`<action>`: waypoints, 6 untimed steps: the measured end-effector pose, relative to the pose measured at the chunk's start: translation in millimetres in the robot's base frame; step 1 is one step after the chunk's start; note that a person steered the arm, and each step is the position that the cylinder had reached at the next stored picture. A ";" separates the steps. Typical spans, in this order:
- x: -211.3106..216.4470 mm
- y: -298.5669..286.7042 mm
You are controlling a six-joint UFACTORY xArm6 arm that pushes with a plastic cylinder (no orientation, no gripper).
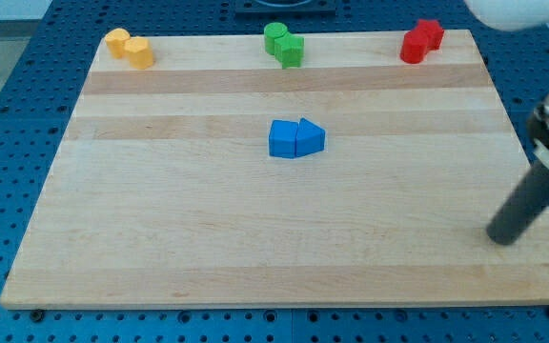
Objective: Move the arm towards the top
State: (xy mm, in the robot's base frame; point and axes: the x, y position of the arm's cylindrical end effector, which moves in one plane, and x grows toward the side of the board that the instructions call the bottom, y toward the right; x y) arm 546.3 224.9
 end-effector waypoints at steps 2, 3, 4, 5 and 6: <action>-92.9 -29.1; -148.9 -55.6; -190.5 -82.2; -236.2 -102.4; -279.5 -130.0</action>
